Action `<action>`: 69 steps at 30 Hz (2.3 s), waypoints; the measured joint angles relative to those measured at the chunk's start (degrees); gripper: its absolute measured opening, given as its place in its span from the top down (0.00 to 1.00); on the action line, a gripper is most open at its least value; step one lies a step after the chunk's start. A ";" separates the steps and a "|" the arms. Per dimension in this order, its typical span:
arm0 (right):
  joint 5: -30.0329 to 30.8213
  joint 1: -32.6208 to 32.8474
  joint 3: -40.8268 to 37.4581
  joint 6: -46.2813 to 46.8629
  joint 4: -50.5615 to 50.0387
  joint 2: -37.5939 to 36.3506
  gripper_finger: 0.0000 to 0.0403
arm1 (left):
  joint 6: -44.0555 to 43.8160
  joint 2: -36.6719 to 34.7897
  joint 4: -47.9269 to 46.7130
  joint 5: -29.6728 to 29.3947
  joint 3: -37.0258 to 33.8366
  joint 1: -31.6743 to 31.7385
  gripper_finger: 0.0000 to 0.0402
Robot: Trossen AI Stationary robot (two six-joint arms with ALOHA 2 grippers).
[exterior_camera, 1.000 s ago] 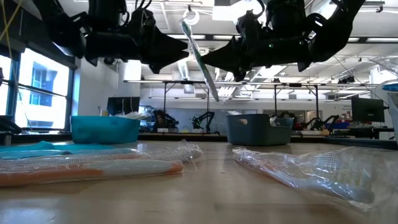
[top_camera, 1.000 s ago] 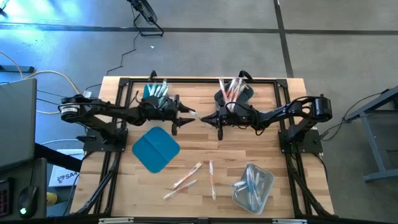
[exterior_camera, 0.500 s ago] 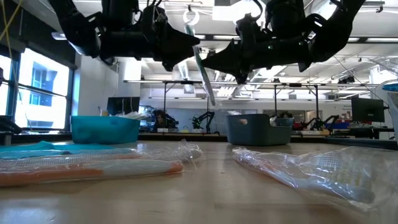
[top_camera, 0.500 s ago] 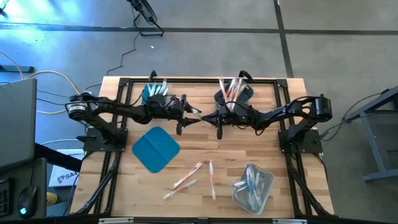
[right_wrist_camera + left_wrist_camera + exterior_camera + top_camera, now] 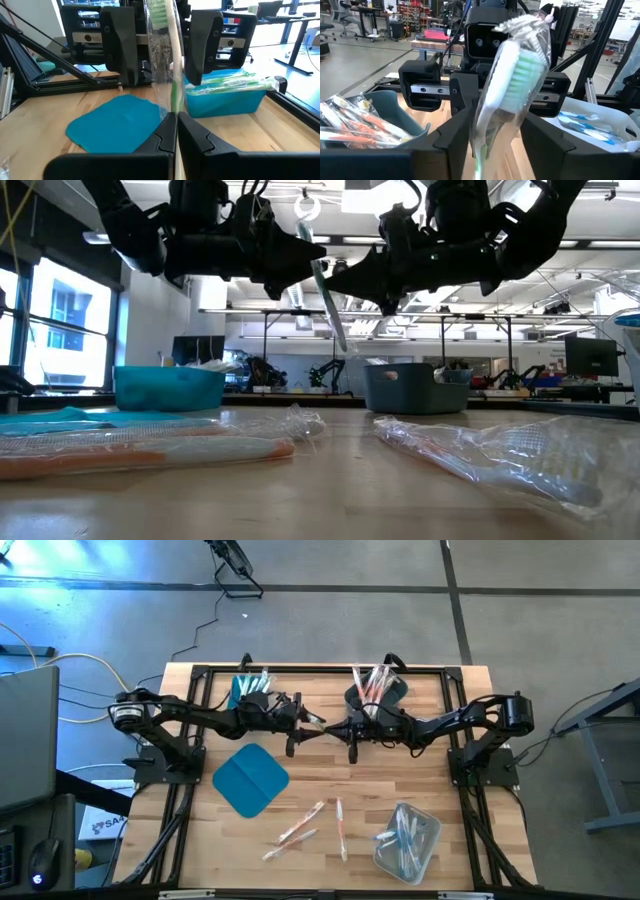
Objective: Pick & Place Toothbrushes
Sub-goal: Put the green toothbrush into the blue bin
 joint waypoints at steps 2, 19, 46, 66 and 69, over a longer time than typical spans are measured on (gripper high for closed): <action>0.00 0.00 0.00 0.00 -0.07 0.00 0.99 | -0.01 0.00 0.00 0.00 0.00 0.00 0.63; -2.21 0.01 0.00 0.52 -0.16 0.00 0.99 | -1.30 0.00 -0.07 -0.08 -0.02 0.04 0.97; 3.89 0.00 -0.02 -1.55 -41.58 -23.87 0.45 | -1.40 -23.35 -36.62 3.44 -0.07 13.94 0.97; 3.73 0.00 -0.04 2.30 -60.92 -27.42 0.57 | -12.01 -44.57 -74.50 -9.60 -0.07 33.98 0.96; 3.54 0.00 -0.04 4.29 -60.92 -27.43 0.59 | -12.27 -44.21 -78.43 -9.81 -0.07 35.97 0.96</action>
